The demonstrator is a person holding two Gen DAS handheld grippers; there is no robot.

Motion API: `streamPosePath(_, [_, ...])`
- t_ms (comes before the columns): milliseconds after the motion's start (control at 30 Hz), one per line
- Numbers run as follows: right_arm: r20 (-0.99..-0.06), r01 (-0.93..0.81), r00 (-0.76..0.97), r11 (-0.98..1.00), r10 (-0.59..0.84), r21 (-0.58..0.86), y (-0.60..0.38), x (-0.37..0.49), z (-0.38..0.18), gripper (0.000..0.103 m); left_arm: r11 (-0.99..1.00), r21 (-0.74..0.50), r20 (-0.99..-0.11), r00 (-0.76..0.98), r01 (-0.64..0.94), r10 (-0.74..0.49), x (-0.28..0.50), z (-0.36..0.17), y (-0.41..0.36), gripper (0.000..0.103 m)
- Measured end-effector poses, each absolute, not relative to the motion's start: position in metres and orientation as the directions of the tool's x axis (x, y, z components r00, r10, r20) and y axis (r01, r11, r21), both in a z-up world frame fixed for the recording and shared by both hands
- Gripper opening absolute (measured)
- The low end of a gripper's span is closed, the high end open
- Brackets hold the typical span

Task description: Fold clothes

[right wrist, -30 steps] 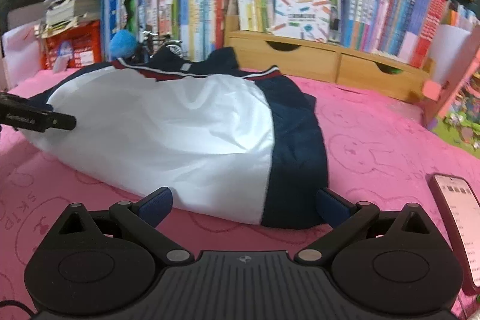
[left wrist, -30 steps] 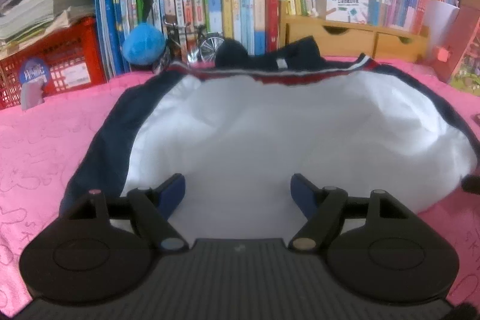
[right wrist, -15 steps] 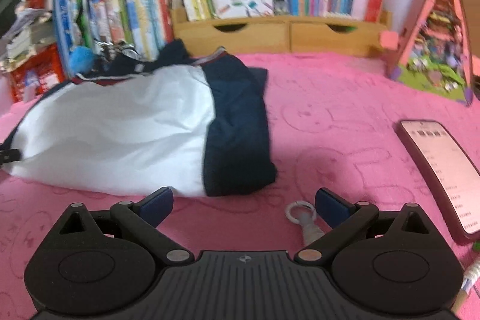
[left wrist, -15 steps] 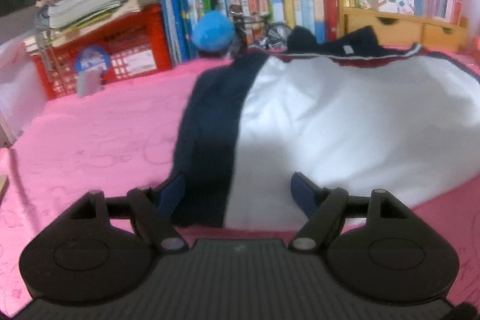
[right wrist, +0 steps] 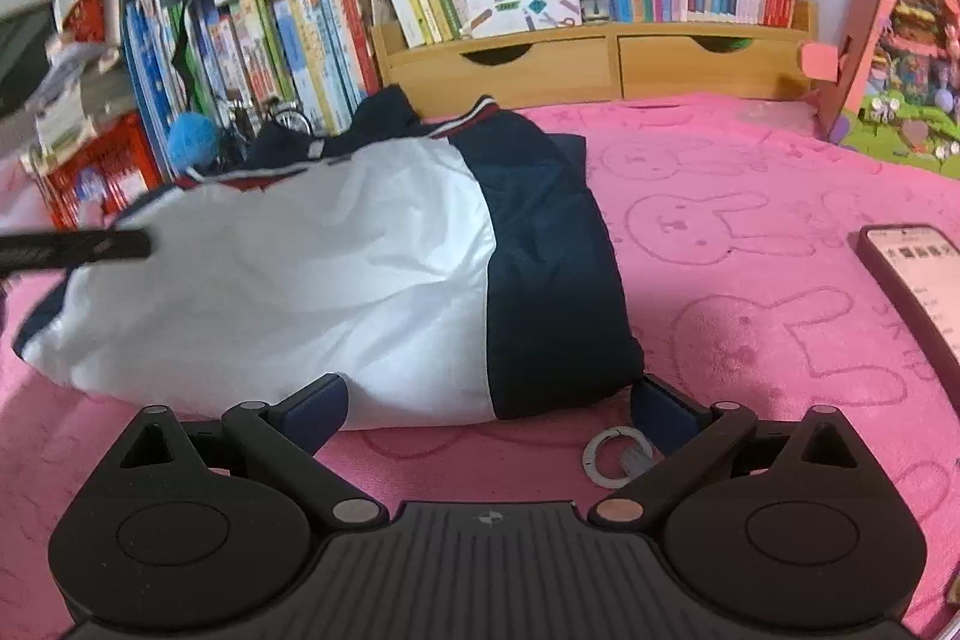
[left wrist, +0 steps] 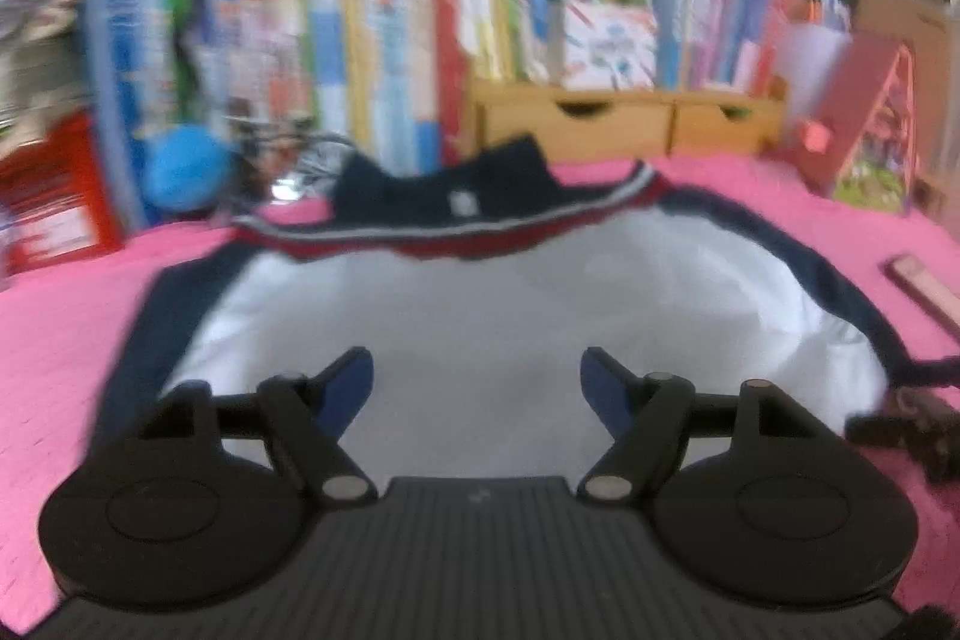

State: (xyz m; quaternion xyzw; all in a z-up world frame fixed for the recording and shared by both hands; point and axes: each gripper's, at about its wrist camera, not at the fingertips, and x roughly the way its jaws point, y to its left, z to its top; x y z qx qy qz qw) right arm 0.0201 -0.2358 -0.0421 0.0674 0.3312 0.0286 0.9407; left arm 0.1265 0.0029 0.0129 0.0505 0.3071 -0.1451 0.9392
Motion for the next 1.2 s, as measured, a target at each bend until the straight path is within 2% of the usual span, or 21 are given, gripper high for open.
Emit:
streamPosePath(67, [-0.632, -0.009, 0.772, 0.995, 0.073, 0.104, -0.229, 0.021, -0.043, 0.103, 0.955, 0.015, -0.624, 0.749, 0.297, -0.223, 0.156, 0.003, -0.007, 0.068])
streamPosePath(133, [-0.642, -0.009, 0.765, 0.998, 0.047, 0.062, -0.222, 0.023, -0.045, 0.103, 0.973, 0.046, -0.667, 0.732, 0.228, -0.140, 0.191, -0.012, -0.009, 0.068])
streamPosePath(267, [-0.648, -0.009, 0.761, 0.999, 0.031, 0.037, -0.219, 0.024, -0.047, 0.103, 0.996, -0.040, -0.682, 0.726, 0.083, -0.088, 0.216, -0.019, 0.001, 0.066])
streamPosePath(400, [-0.647, -0.010, 0.762, 0.999, 0.033, 0.039, -0.219, 0.024, -0.048, 0.103, 0.991, 0.001, -0.666, 0.739, 0.134, -0.099, 0.184, -0.007, -0.010, 0.066])
streamPosePath(467, [-0.647, -0.010, 0.762, 0.999, 0.032, 0.038, -0.219, 0.024, -0.048, 0.103, 0.988, 0.002, -0.644, 0.756, 0.156, -0.118, 0.160, 0.002, -0.012, 0.073])
streamPosePath(667, [-0.646, -0.011, 0.763, 0.999, 0.032, 0.036, -0.220, 0.023, -0.048, 0.103, 0.982, 0.003, -0.581, 0.800, 0.186, -0.150, 0.101, 0.020, -0.029, 0.077])
streamPosePath(1000, [-0.648, -0.011, 0.761, 1.000, 0.023, 0.022, -0.217, 0.024, -0.049, 0.103, 0.989, -0.025, -0.644, 0.754, 0.145, -0.127, 0.075, -0.001, -0.026, 0.077])
streamPosePath(1200, [-0.648, -0.012, 0.762, 1.000, 0.022, 0.021, -0.217, 0.025, -0.048, 0.103, 0.990, -0.027, -0.647, 0.752, 0.139, -0.124, 0.069, -0.004, -0.024, 0.078])
